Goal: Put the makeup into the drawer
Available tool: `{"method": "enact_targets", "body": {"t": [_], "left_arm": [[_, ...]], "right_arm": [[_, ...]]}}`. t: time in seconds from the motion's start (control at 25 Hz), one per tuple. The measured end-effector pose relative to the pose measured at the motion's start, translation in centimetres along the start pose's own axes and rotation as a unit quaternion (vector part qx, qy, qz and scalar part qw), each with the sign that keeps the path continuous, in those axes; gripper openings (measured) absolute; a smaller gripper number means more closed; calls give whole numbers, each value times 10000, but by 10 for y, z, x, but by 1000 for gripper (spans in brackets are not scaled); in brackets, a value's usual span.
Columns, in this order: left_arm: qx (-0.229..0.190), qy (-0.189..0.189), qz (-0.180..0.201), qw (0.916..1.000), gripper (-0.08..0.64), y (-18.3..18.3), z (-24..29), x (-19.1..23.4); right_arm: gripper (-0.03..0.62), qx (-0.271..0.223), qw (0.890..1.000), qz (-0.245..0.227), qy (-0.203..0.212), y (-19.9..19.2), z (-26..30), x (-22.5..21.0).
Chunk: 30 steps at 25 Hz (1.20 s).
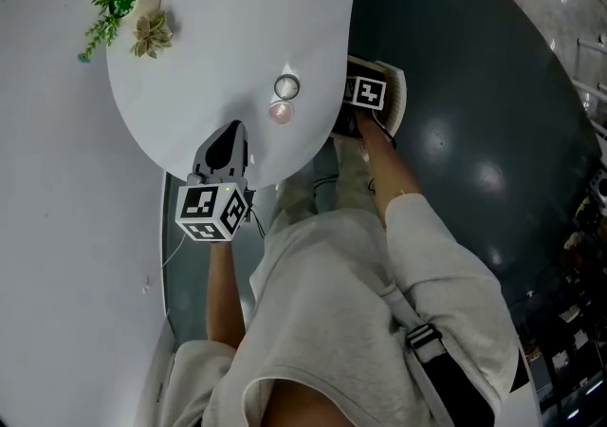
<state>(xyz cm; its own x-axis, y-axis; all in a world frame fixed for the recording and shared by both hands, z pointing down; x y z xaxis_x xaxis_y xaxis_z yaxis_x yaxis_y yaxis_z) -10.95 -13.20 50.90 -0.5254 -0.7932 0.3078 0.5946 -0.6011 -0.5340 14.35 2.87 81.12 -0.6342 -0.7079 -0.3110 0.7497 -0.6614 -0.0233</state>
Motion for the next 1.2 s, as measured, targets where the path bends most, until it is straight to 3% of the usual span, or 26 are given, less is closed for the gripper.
{"method": "enact_targets", "body": {"t": [0.44, 0.76, 0.96, 1.2], "left_arm": [[-366, -27, 39, 9993, 12, 7, -17, -15], [-631, -16, 0, 9980, 12, 6, -32, -22], [-792, -11, -61, 9968, 12, 6, -39, -27], [-948, 68, -227, 9952, 11, -5, -47, -28]], "right_arm": [[229, -970, 9949, -21, 293, -4, -80, 17], [236, -1639, 9797, -1083, 402, -22, -154, 40], [241, -2038, 9630, -1723, 376, -32, -207, 53], [256, -2049, 9395, -2680, 594, -37, -231, 84]]}}
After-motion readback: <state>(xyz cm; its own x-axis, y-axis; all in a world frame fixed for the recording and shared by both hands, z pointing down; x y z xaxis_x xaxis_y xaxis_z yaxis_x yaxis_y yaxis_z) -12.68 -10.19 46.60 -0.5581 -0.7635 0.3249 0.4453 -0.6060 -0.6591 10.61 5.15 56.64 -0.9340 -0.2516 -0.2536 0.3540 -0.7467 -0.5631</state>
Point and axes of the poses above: the fingertips, and each gripper's own axes: z forward along the fingers, x to its left, y out of its top, the point moved 9 cm from there along -z, backward along the fingers, and after that the axes turned 8 degrees about x, right-handed, at the moved point
